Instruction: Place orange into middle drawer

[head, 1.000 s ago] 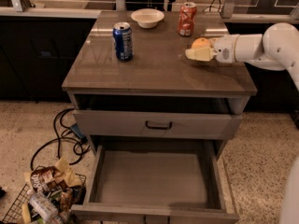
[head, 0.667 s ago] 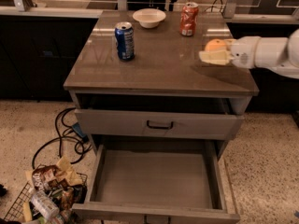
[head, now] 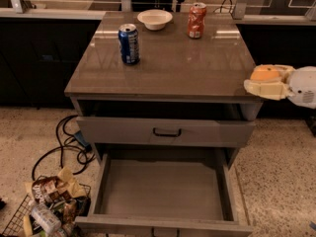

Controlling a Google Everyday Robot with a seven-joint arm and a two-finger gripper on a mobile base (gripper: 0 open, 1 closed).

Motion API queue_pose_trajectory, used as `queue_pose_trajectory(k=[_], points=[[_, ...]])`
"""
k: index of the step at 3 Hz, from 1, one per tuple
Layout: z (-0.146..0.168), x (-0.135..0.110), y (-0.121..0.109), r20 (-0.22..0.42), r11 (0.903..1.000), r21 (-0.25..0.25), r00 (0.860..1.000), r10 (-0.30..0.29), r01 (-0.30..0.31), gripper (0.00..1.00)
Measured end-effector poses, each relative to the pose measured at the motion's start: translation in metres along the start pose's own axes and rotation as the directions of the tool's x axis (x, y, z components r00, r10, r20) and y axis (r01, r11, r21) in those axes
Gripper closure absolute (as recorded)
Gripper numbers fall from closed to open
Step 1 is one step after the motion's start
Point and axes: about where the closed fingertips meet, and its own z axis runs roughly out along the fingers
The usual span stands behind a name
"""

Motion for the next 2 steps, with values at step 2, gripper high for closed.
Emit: queue_pose_trajectory(k=[2], points=[[-0.031,0.048,0.077,0.038,0.9857,-0.13,0.994,-0.104,0.108,1.0]])
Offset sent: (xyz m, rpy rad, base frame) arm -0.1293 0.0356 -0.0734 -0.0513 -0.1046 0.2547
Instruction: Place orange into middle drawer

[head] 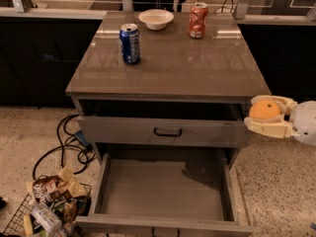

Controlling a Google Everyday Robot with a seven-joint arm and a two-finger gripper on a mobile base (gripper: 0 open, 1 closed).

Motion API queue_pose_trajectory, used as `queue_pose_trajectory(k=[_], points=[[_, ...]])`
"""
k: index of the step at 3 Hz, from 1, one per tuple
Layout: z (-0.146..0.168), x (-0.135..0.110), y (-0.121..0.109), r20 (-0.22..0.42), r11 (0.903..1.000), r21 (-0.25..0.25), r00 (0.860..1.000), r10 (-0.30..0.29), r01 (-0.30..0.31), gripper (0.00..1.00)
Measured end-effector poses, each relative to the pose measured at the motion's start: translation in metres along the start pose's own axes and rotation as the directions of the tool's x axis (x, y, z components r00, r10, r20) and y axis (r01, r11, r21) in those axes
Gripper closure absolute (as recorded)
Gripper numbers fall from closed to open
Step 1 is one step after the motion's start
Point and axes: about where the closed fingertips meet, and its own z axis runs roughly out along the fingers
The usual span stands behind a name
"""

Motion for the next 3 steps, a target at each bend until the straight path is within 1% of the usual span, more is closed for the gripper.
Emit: queue_pose_trajectory(k=[1,2,3], points=[[0.016,0.014,0.02,0.03,0.997,-0.069,0.999,-0.033,0.035,1.0],[0.016,0.014,0.021,0.03,0.997,-0.069,0.999,-0.033,0.035,1.0],[0.049,0.036,0.044,-0.005,0.9914,-0.125,0.999,-0.039,0.038,1.0]])
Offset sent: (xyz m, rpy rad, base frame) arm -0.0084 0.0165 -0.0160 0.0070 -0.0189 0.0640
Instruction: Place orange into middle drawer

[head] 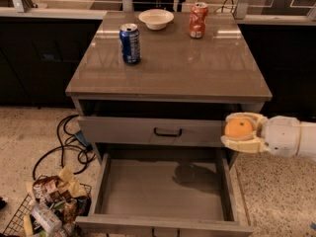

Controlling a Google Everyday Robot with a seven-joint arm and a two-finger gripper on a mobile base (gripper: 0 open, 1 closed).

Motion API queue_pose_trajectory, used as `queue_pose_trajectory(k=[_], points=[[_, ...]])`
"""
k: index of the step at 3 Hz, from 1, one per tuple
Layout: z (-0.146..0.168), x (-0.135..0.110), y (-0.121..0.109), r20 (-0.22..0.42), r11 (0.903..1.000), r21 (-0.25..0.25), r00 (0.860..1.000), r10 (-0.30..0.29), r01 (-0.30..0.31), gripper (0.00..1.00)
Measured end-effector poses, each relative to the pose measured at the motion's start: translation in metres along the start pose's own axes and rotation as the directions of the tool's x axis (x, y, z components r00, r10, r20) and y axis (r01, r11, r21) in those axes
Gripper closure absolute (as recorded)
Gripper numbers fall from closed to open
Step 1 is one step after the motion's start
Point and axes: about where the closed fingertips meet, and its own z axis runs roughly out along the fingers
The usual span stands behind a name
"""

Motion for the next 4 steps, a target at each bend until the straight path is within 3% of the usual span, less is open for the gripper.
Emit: queue_pose_trajectory(k=[2,4], points=[[0.089,0.071,0.086,-0.034,0.9934,-0.114,0.999,-0.018,0.015,1.0],[0.182,0.103,0.13,0.024,0.9827,-0.183,0.999,-0.027,0.031,1.0]])
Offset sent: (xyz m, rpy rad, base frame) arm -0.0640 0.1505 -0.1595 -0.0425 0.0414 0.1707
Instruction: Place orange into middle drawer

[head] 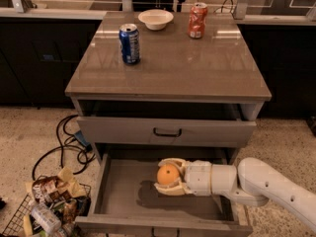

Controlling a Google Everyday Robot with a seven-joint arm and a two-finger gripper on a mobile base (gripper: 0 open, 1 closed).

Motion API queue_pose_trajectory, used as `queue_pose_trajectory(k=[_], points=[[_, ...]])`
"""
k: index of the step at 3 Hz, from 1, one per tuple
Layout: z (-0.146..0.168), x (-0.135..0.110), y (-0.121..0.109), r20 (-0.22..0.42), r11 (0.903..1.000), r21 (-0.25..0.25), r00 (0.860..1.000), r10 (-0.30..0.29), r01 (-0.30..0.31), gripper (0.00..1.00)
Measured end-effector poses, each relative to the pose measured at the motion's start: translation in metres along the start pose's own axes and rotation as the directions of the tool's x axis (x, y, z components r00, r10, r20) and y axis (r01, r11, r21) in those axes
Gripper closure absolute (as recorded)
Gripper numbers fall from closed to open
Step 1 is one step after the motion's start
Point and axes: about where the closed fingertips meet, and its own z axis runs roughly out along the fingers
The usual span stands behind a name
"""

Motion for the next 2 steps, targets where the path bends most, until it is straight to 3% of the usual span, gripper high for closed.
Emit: queue_pose_trajectory(k=[1,2], points=[[0.0,0.0,0.0,0.0,1.0,0.0,1.0,0.0,0.0,1.0],[0.023,0.019,-0.009,0.014,0.9994,-0.02,1.0,0.029,-0.028,1.0]])
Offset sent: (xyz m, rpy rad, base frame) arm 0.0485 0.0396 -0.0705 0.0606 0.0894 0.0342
